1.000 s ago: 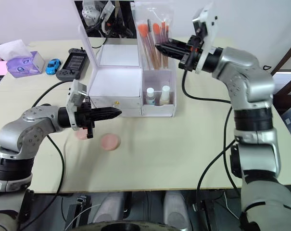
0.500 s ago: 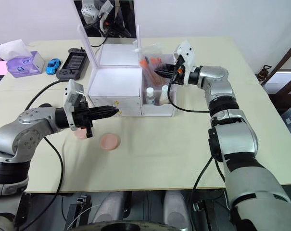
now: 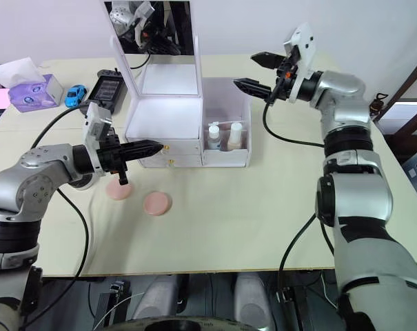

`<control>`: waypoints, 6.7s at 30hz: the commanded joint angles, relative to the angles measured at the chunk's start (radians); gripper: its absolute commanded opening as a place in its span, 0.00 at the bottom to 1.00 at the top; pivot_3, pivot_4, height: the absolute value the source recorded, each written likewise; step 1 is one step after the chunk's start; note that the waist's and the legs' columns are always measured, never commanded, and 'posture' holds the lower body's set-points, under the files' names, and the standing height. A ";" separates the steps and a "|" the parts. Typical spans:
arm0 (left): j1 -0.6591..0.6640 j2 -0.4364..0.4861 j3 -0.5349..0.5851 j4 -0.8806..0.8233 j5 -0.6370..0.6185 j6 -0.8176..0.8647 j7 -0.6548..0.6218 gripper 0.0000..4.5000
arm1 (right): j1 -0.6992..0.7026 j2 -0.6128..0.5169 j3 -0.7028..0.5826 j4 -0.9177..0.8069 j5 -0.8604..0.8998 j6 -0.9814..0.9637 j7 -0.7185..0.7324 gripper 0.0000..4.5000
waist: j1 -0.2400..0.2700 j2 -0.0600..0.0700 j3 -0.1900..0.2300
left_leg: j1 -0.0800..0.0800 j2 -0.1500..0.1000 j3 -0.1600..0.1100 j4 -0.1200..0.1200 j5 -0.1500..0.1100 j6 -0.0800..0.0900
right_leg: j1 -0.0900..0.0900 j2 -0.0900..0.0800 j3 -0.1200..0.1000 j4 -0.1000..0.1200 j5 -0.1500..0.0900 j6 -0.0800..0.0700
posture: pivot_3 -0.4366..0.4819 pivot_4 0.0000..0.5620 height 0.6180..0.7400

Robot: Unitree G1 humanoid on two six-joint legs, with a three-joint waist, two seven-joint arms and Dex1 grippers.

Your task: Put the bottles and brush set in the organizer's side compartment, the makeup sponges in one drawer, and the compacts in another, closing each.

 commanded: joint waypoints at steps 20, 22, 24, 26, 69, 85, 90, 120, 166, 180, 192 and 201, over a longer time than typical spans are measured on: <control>-0.049 0.008 -0.012 0.054 0.044 -0.126 -0.059 0.00 | 0.110 -0.119 0.383 -0.681 -0.199 0.414 -0.102 0.01 | 0.004 0.000 0.000 | 0.000 0.000 0.001 0.007 0.000 0.000 | 0.001 0.000 0.000 0.001 0.001 -0.001 | 0.48 0.27 1.00; -0.042 0.010 -0.011 0.049 0.046 -0.126 -0.056 0.00 | 0.084 -0.097 0.406 -0.633 -0.230 0.395 -0.113 0.01 | 0.002 0.000 0.000 | 0.000 0.000 0.001 0.007 0.000 0.000 | 0.001 0.000 0.000 0.001 0.001 -0.001 | 0.48 0.27 1.00; -0.037 0.009 -0.008 0.043 0.045 -0.124 -0.051 0.00 | 0.059 -0.078 0.428 -0.581 -0.267 0.370 -0.124 0.01 | 0.001 0.000 0.000 | 0.000 0.000 0.001 0.006 0.000 0.000 | 0.001 0.000 0.000 0.001 0.001 -0.001 | 0.48 0.27 1.00; -0.033 0.008 -0.006 0.035 0.043 -0.122 -0.045 0.00 | 0.030 -0.062 0.451 -0.513 -0.312 0.327 -0.139 0.01 | -0.001 0.000 0.000 | 0.000 0.000 0.001 0.007 0.000 0.000 | 0.001 0.000 0.000 0.001 0.001 -0.001 | 0.48 0.27 1.00; 0.245 0.285 0.462 0.616 0.095 -0.468 -0.140 0.99 | 0.928 -0.317 -0.486 -0.665 0.138 0.292 -0.220 1.00 | 0.005 0.000 0.000 | 0.004 0.002 0.007 0.008 0.000 0.000 | 0.003 -0.001 0.004 0.001 -0.002 -0.004 | 0.48 0.27 1.00; 0.425 0.048 0.535 -0.082 -0.090 -0.252 0.212 0.99 | 0.489 -0.298 -0.119 -0.889 0.283 0.667 -0.254 1.00 | 0.000 0.000 0.000 | 0.007 0.002 0.009 0.005 0.000 0.000 | 0.003 -0.001 0.008 0.002 -0.002 -0.004 | 0.48 0.27 1.00; 0.545 -0.114 0.507 -0.334 -0.089 -0.219 0.427 0.99 | 0.368 -0.286 0.003 -0.898 0.280 0.684 -0.201 1.00 | 0.015 -0.004 0.000 | 0.006 0.002 0.009 0.006 0.000 0.000 | 0.003 0.000 0.009 0.001 -0.001 -0.004 | 0.48 0.27 1.00; 0.533 -0.574 -0.155 -0.291 0.392 -0.482 0.746 0.99 | 0.105 -0.263 0.196 -0.952 0.246 0.821 -0.151 1.00 | 0.012 -0.007 -0.002 | 0.004 0.001 0.014 0.009 -0.001 0.001 | 0.002 0.001 0.012 -0.001 0.001 -0.002 | 0.48 0.27 1.00; 0.673 -0.527 -0.155 -0.459 0.301 -0.396 0.681 0.05 | 0.154 -0.233 0.194 -0.978 0.209 0.800 -0.216 1.00 | 0.010 -0.007 -0.002 | 0.004 0.001 0.014 0.008 -0.002 0.003 | 0.001 0.001 0.012 -0.001 0.000 -0.002 | 0.48 0.27 1.00; 0.841 -0.404 -0.145 -0.611 0.191 -0.301 0.645 0.05 | 0.181 -0.204 0.200 -0.971 0.234 0.802 -0.200 1.00 | 0.011 -0.007 -0.002 | 0.003 0.001 0.014 0.008 -0.002 0.003 | 0.001 0.000 0.012 -0.002 0.000 -0.002 | 0.48 0.27 1.00; 0.954 -0.234 0.056 -0.643 -0.037 -0.332 0.409 0.82 | 0.173 -0.234 0.173 -0.926 0.221 0.737 -0.161 1.00 | 0.008 -0.006 -0.001 | -0.001 0.002 0.014 0.008 -0.002 0.003 | -0.003 0.001 0.012 -0.003 0.000 -0.002 | 0.48 0.27 1.00; 0.982 0.205 0.594 -0.214 -0.325 -0.213 -0.094 0.99 | 0.186 -0.274 0.146 -0.831 0.194 0.612 -0.092 1.00 | 0.005 -0.004 0.000 | -0.003 0.003 0.015 0.009 -0.003 0.003 | -0.006 0.000 0.010 -0.004 0.000 -0.002 | 0.48 0.27 1.00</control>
